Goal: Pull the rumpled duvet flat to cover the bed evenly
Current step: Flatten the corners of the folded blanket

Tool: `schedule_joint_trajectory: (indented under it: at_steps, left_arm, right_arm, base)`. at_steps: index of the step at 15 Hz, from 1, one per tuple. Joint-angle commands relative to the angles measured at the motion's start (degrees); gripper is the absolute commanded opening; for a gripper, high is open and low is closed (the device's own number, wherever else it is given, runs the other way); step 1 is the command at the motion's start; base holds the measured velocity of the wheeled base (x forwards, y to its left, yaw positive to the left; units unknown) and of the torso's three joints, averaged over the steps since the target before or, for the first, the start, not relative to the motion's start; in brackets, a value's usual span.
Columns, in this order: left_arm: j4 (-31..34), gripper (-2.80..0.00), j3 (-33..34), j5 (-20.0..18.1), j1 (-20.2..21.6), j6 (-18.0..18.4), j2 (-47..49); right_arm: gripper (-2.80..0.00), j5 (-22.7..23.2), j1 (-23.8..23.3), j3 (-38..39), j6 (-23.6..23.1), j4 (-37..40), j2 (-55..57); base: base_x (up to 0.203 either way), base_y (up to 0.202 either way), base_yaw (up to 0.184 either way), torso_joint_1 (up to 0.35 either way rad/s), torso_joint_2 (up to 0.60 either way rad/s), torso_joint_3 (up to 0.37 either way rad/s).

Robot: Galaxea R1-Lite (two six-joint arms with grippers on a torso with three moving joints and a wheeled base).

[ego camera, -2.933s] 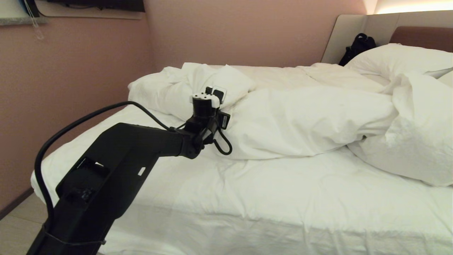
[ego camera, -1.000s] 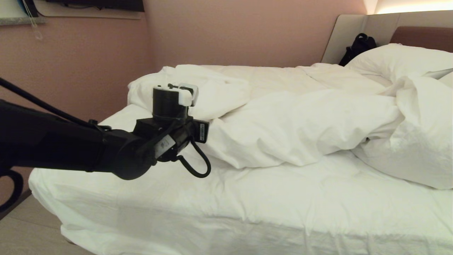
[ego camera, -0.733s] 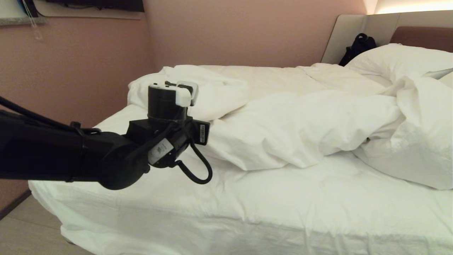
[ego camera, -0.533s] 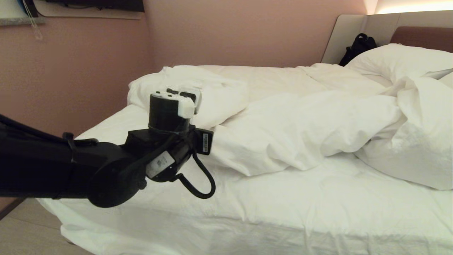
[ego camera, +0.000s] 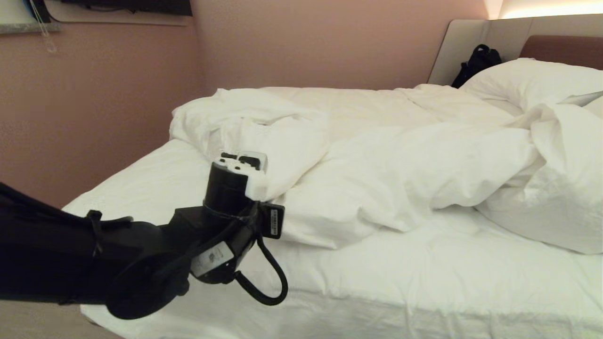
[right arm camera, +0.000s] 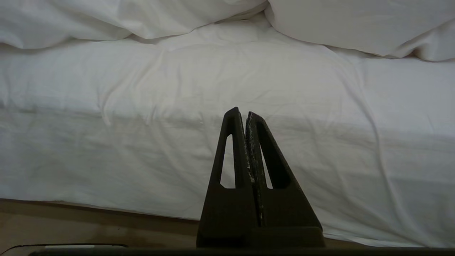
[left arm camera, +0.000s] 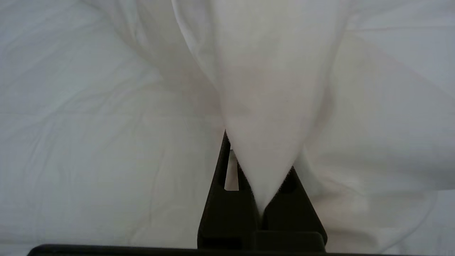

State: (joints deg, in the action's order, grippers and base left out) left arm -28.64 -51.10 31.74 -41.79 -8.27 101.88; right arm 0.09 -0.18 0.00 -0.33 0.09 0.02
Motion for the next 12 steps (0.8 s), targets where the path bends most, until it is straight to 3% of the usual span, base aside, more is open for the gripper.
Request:
schedule_joint_trajectory:
  at_steps: [1, 4, 12]
  left_arm:
    - [-0.13, -2.80, 1.66, 3.05, -2.45, -0.25, -0.61]
    - [-0.03, -2.80, 4.05, 4.14, -4.71, -0.43, -3.80]
    - [3.14, -2.80, 7.41, 4.29, -4.01, -0.34, -13.45]
  right_arm:
    - [-2.80, 0.09, 0.01, 0.00, -0.02, 0.00, -0.02]
    - [-2.80, 0.03, 0.01, 0.00, -0.02, 0.00, -0.02]
    - [-2.80, 0.00, 0.01, 0.00, -0.02, 0.00, -0.02]
  base:
    - [0.000, 0.000, 0.000, 0.000, 0.00, 0.000]
    - [0.000, 0.000, 0.000, 0.000, 0.00, 0.000]
    - [0.000, 0.000, 0.000, 0.000, 0.00, 0.000]
